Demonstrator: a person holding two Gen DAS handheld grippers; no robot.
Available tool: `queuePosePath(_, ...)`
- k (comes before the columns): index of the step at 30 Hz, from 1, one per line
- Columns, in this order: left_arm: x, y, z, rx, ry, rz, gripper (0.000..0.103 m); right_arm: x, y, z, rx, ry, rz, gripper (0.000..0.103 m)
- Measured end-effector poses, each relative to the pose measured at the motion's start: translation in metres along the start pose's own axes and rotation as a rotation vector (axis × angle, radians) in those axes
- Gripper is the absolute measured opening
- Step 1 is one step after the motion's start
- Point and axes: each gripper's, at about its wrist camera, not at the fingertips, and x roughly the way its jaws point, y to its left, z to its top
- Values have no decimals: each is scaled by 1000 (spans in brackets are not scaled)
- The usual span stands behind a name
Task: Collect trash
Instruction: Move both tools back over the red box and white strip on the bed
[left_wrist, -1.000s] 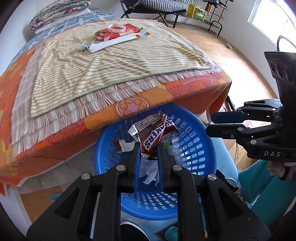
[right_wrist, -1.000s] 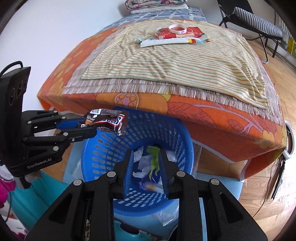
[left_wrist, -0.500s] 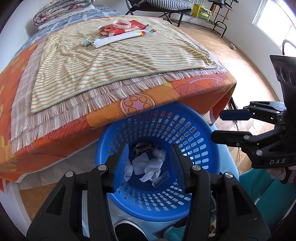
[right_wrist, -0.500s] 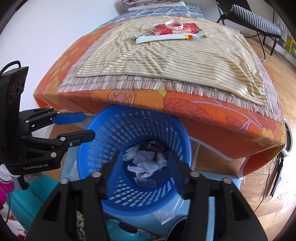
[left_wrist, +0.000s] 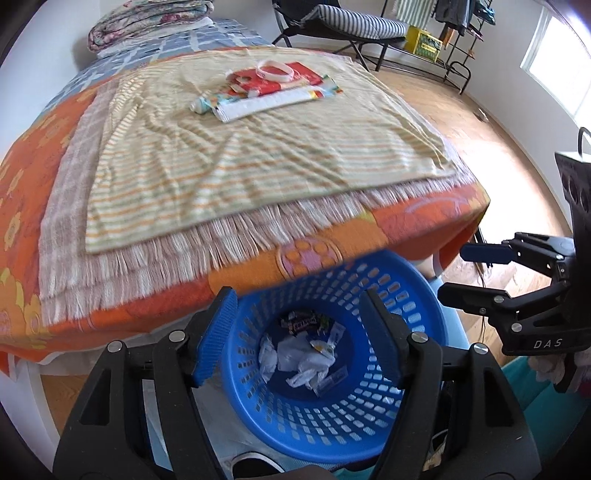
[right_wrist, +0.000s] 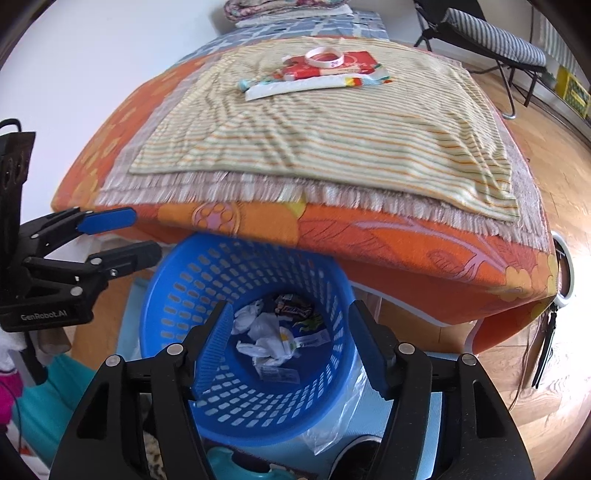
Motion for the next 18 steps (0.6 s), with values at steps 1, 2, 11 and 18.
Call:
queuePosePath(1, 0, 1, 5, -1, -5, 5, 71, 0, -1, 3, 8, -1, -4, 66)
queuePosePath(2, -1, 2, 10, -3, -11, 8, 71, 0, -3, 8, 15, -4, -7, 67)
queuePosePath(11, 0, 20, 61, -39, -57, 11, 71, 1, -22, 49, 71, -43, -5, 67)
queuePosePath(18, 12, 36, 100, -49, -91, 35, 71, 5, -48, 95, 121, -96, -10, 67)
